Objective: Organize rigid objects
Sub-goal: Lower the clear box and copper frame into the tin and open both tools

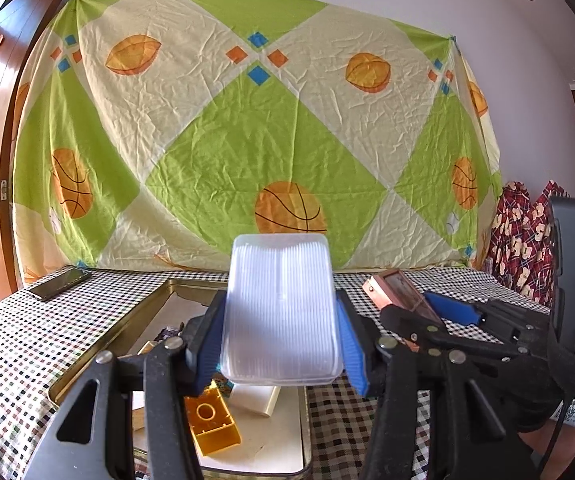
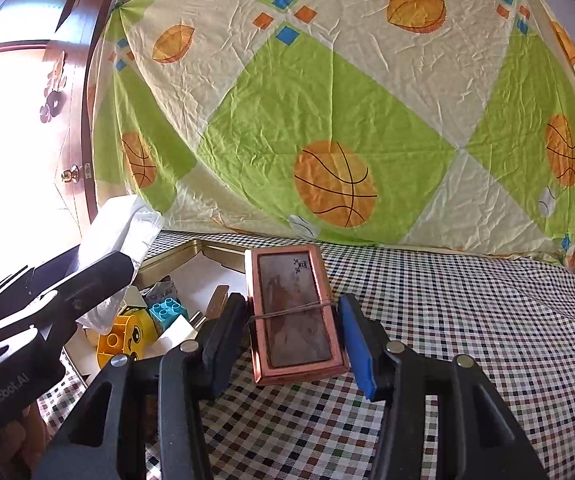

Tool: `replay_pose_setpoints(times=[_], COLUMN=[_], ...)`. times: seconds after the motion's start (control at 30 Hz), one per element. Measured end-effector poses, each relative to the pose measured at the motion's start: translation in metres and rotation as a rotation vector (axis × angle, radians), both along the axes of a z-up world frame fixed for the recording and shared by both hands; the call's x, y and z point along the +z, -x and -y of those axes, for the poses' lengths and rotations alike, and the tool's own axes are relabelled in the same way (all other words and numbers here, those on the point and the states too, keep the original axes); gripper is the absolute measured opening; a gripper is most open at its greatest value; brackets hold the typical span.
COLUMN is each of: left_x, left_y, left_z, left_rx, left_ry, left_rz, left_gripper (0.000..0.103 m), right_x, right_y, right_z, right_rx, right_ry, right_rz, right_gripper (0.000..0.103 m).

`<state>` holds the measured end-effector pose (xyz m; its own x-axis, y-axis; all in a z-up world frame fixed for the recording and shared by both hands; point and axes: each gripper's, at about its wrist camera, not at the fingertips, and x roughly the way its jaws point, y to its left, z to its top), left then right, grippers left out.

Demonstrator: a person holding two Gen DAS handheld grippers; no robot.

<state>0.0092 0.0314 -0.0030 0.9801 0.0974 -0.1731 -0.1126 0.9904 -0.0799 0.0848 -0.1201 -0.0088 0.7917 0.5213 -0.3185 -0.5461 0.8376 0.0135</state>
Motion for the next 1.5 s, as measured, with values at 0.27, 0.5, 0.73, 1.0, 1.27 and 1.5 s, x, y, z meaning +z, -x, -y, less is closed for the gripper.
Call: replay_pose_setpoints(times=[0.27,0.5,0.73,1.0,1.27,1.5], left_x=[0.002,0.002,0.002,0.002,-0.002,-0.008], left_y=[0.006,0.010,0.012,-0.008,-0.037,-0.059], left_z=[-0.013,-0.036,-0.062,-0.093,-0.108,-0.113], left_rx=[0.016,0.060,0.112,0.122,0.096,0.073], left_ry=[-0.005,0.017,0.021,0.038,0.045,0.046], left_rz=[0.001,-0.002,-0.018,-0.112,-0.213,-0.295], left_gripper=[0.051,0.051,0.051,0.051,0.051,0.051], right_x=[0.001,0.005,0.012,0.024,0.018,0.005], right_y=[0.001,0.001,0.000,-0.019,-0.046,-0.067], right_z=[-0.013,-0.028,-0.045,-0.078,-0.115,-0.131], right_rx=[0.026,0.054,0.093,0.142,0.150,0.139], right_ry=[0.002,0.012,0.023,0.049,0.131,0.184], right_rz=[0.004,0.012,0.014,-0.012,-0.061,-0.112], right_gripper=[0.051,0.051,0.051,0.051,0.051,0.051])
